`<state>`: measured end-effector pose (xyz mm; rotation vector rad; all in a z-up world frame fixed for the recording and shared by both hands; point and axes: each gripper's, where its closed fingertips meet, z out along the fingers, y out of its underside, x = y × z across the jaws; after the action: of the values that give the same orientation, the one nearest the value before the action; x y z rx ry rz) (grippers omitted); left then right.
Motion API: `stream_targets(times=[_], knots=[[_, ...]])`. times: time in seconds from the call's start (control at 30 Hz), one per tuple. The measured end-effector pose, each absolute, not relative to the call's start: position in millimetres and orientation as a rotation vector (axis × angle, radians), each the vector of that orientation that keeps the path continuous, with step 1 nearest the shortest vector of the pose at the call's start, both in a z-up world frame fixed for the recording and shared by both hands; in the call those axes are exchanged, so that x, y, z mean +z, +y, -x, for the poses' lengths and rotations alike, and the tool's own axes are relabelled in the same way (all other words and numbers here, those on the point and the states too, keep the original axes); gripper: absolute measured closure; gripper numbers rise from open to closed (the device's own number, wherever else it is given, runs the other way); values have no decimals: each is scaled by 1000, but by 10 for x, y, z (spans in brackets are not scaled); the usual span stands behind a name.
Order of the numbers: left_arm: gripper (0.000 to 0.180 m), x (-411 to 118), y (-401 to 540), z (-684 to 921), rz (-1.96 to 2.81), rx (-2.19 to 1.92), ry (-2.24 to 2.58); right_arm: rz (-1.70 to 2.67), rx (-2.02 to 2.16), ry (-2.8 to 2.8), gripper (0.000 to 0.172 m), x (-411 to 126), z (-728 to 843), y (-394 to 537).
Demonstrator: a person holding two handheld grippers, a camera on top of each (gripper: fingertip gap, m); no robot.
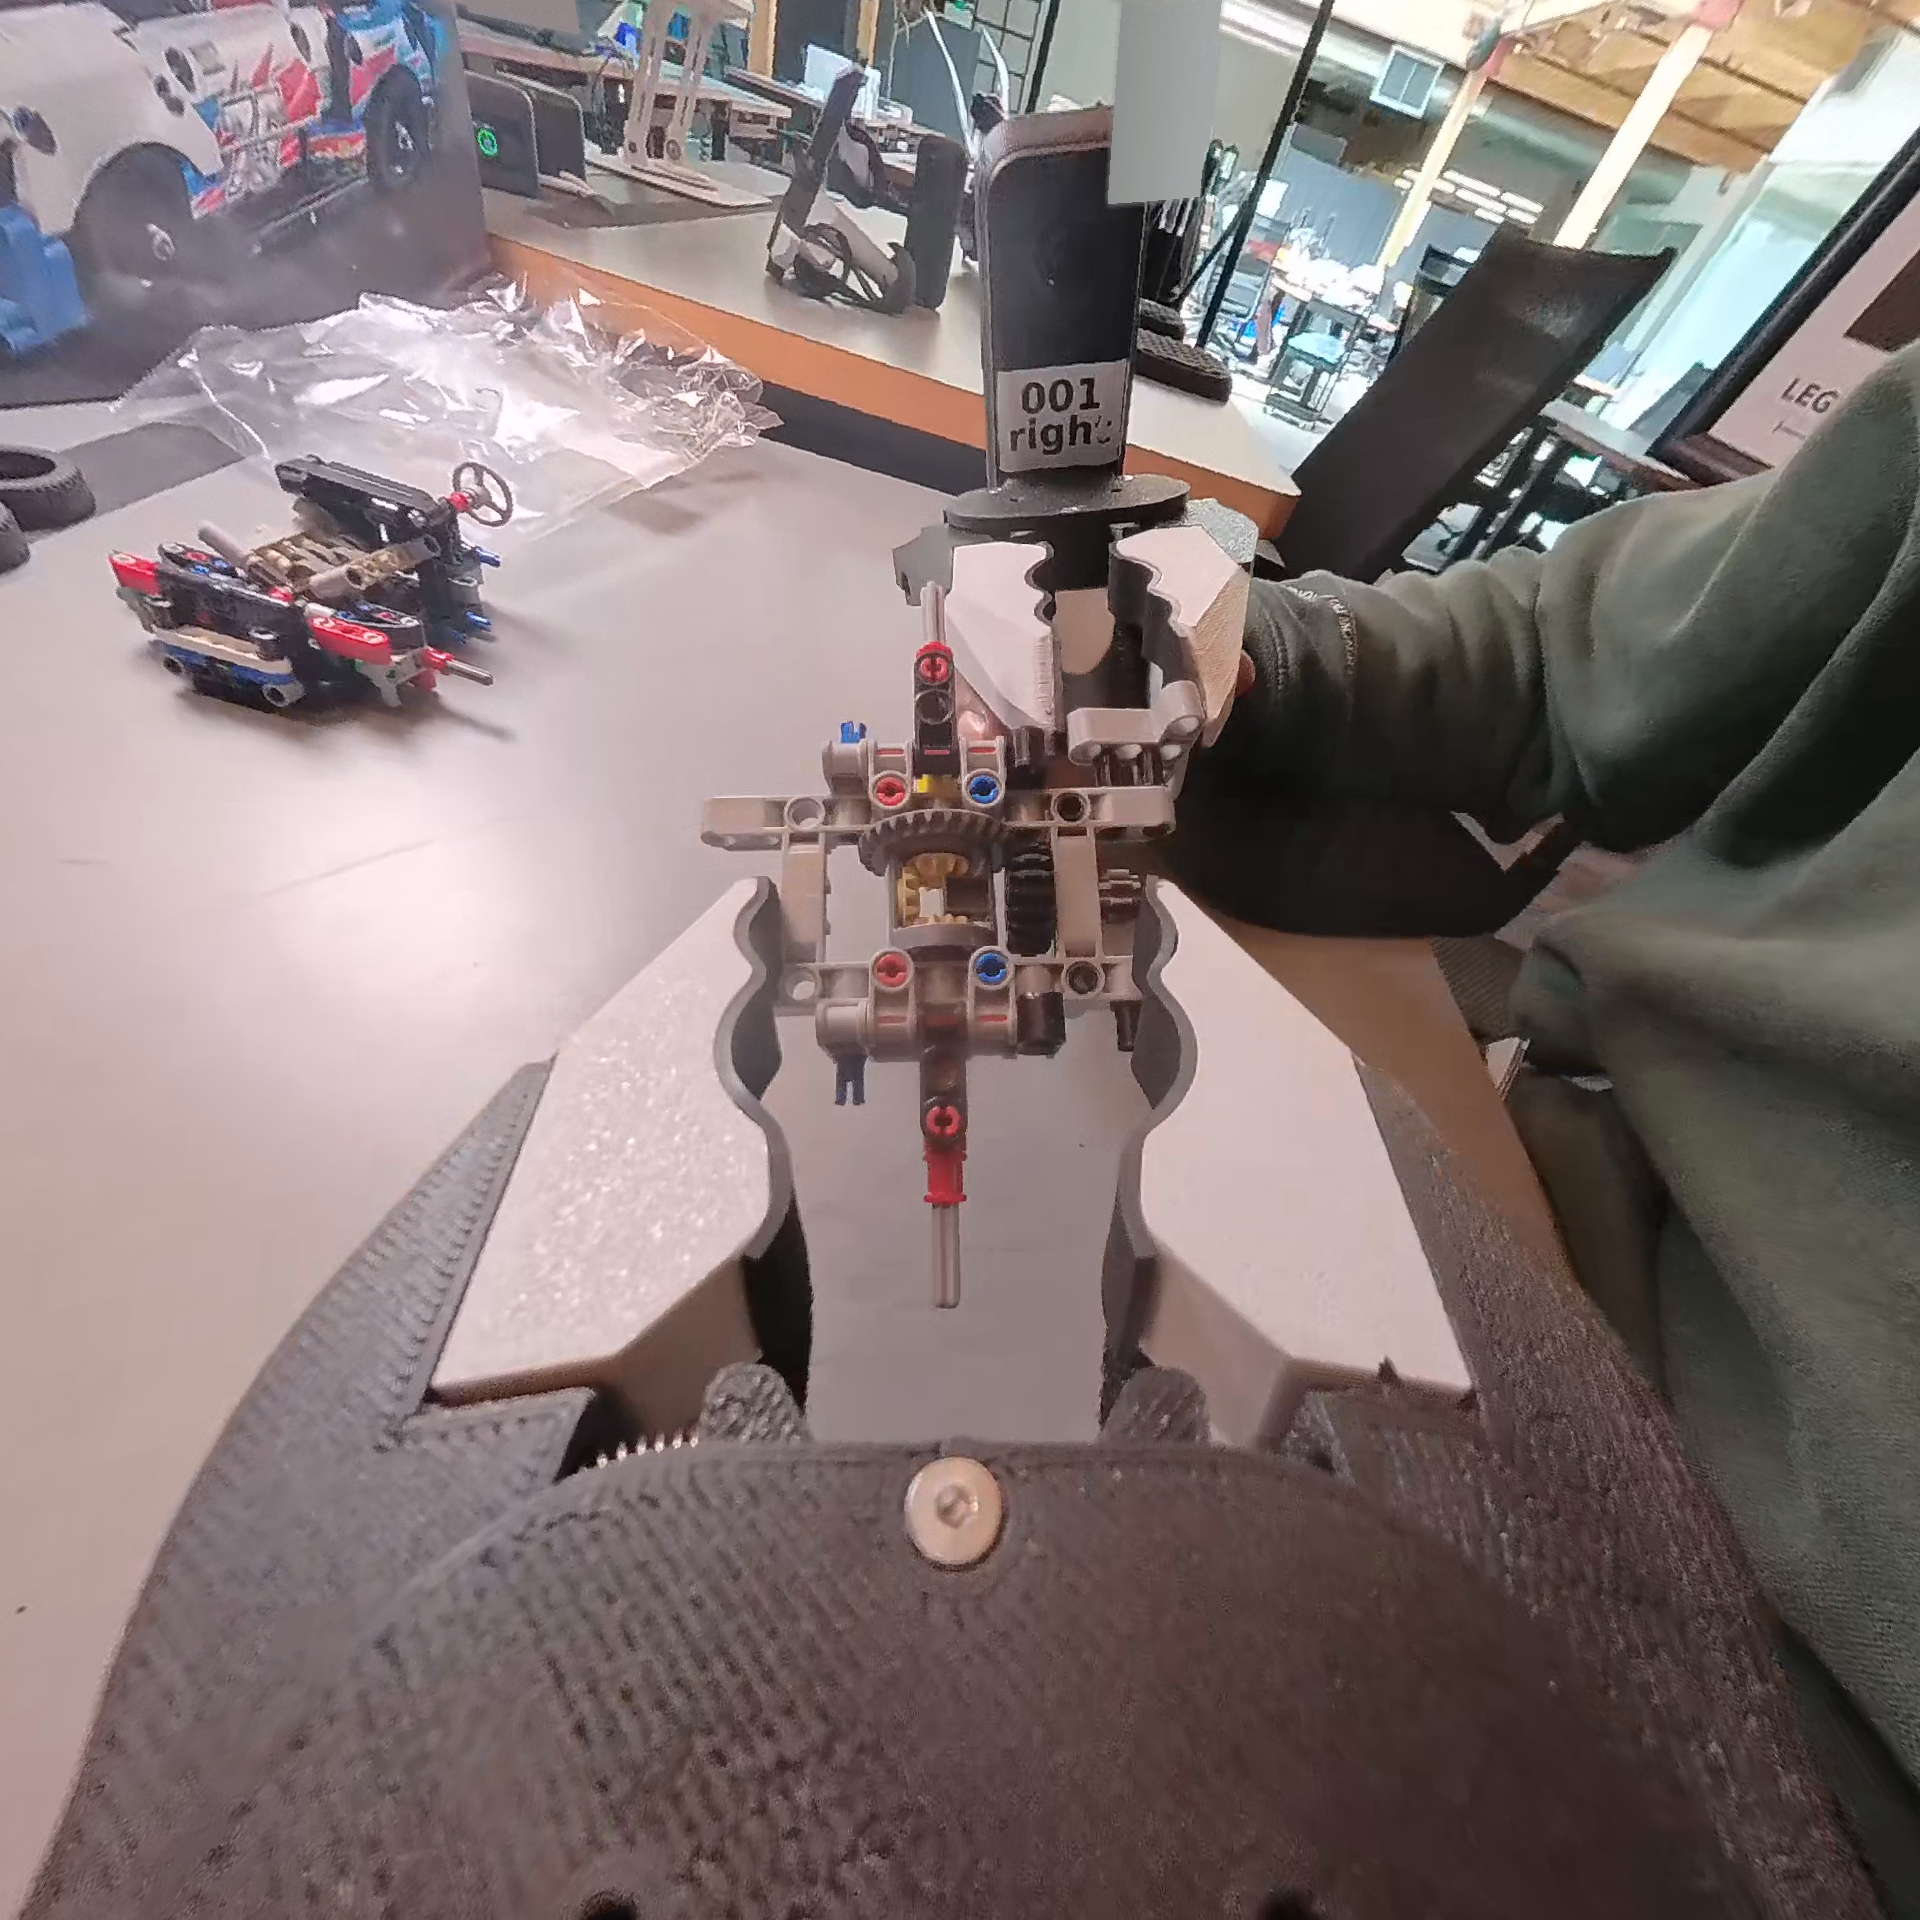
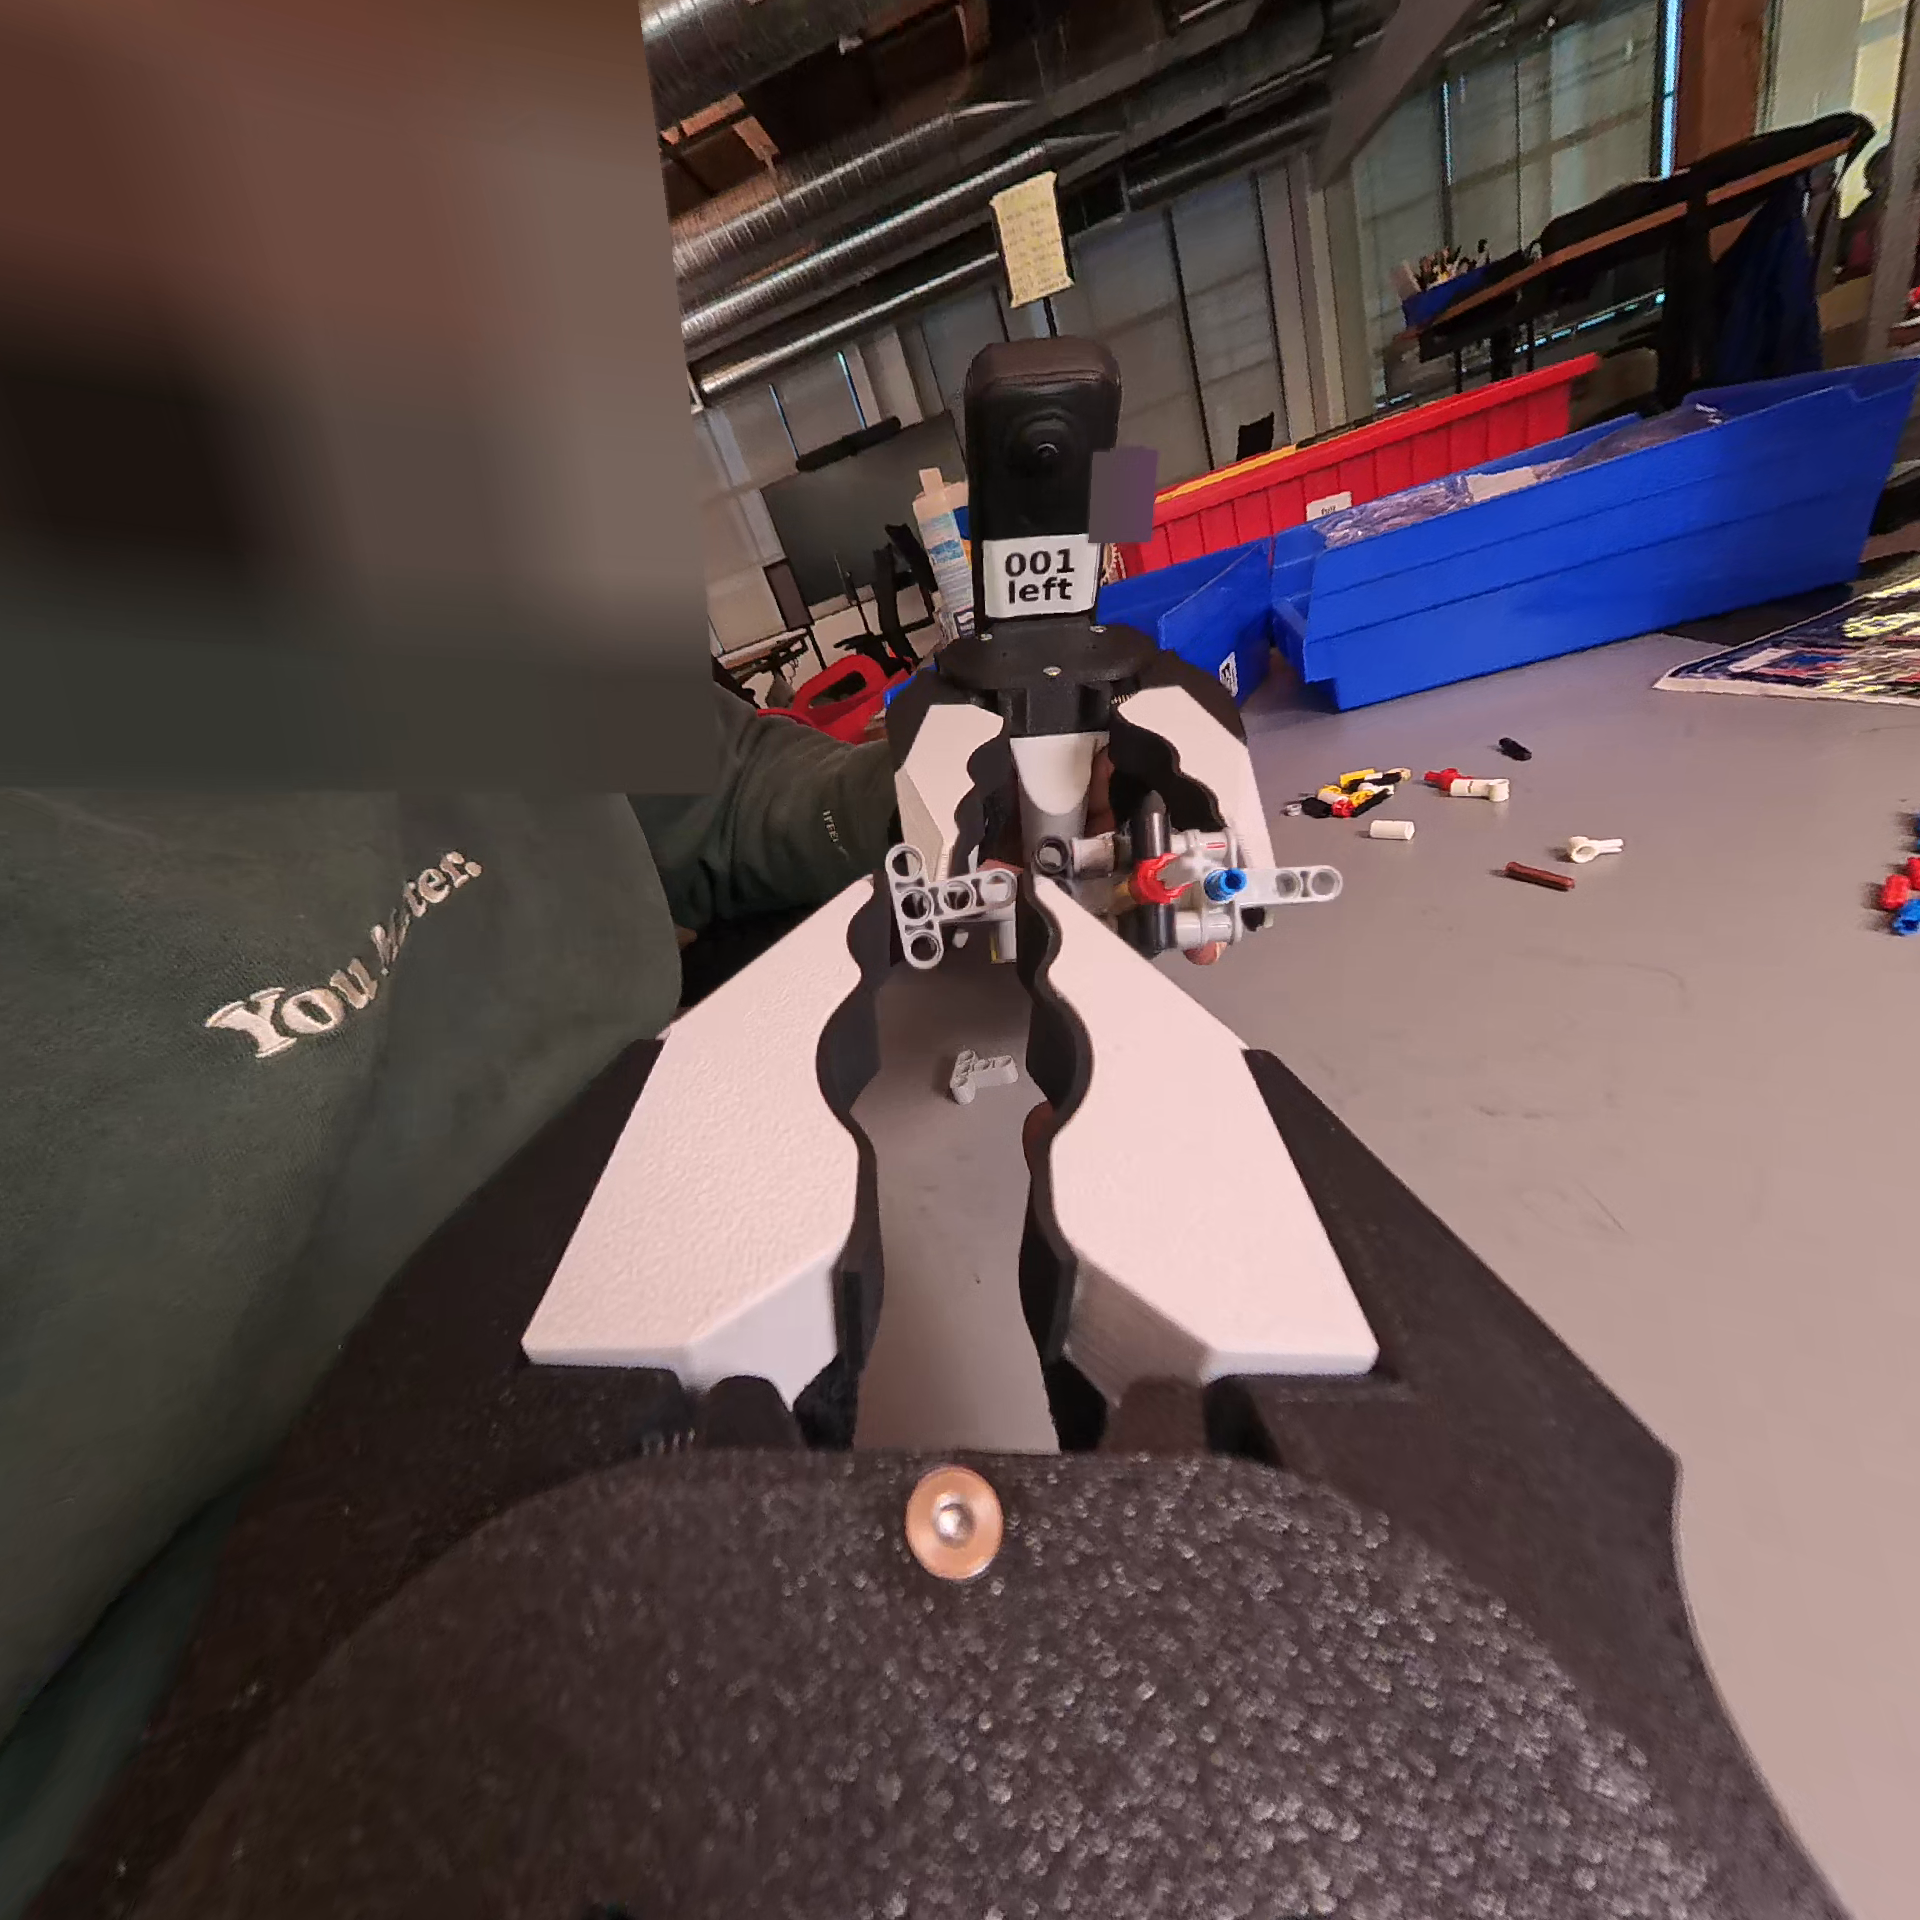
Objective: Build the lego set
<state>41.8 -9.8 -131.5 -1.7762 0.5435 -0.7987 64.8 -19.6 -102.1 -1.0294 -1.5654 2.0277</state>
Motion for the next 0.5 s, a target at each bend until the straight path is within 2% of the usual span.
stream_targets(times=[0.5], knots=[[113, -1314, -82, -406, 1831, -875, 438, 1107, 2109, -1486, 150, -1009, -596, -126]])
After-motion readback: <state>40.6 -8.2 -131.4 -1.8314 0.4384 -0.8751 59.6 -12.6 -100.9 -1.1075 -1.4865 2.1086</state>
